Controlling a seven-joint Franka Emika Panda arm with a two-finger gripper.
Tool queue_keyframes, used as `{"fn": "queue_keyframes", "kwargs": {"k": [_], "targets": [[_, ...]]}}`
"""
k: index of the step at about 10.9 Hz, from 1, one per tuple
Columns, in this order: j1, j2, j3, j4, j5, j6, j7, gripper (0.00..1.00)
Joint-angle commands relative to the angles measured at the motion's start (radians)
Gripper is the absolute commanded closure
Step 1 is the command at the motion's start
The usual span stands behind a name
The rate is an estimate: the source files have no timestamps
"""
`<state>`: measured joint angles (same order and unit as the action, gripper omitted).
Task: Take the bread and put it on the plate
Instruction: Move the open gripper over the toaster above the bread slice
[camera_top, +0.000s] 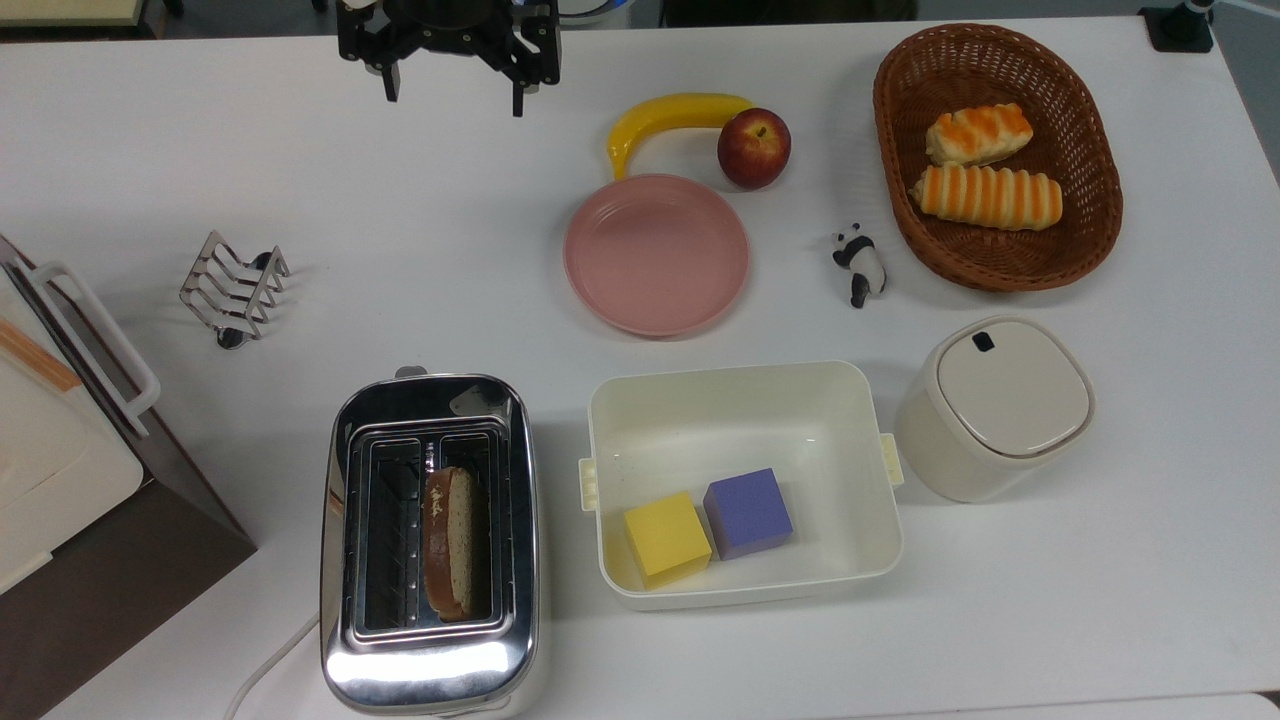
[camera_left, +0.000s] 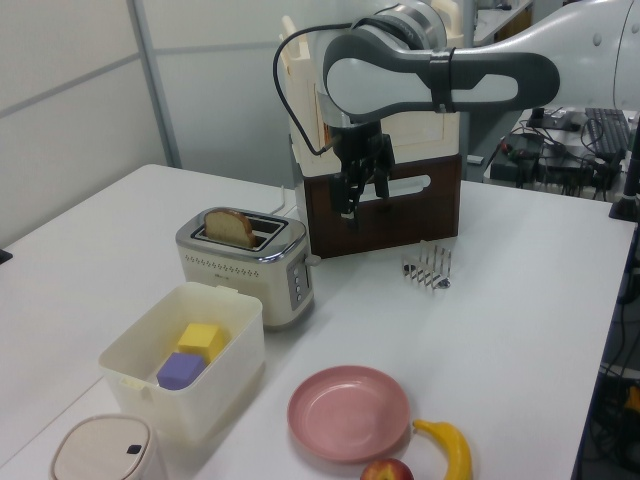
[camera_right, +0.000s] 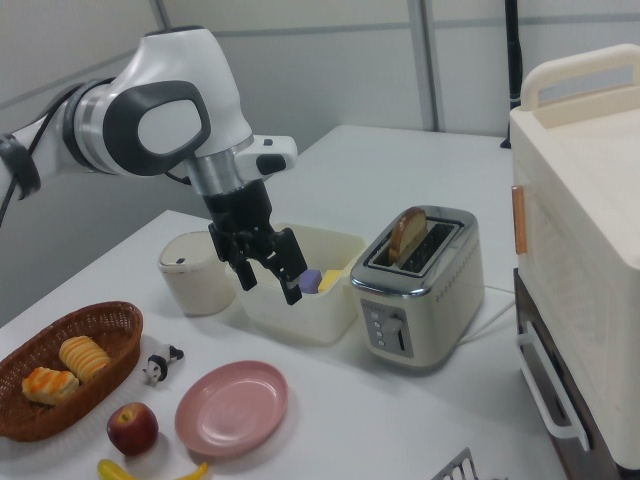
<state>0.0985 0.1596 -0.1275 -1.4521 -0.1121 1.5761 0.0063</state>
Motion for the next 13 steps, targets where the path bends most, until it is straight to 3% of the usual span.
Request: {"fn": "queue_keyframes", "kwargs": {"k": [1, 6, 9, 13], "targets": [[0.003, -0.019, -0.007, -0.036, -0.008, 0.018, -0.017, 0.00], [0.004, 0.021, -0.008, -0.031, -0.003, 0.089, -0.017, 0.00], [0.003, 0.041, -0.008, -0.037, -0.003, 0.217, -0.023, 0.00], [-0.005, 0.141, -0.009, -0.027, -0.005, 0.489, -0.020, 0.00]]}}
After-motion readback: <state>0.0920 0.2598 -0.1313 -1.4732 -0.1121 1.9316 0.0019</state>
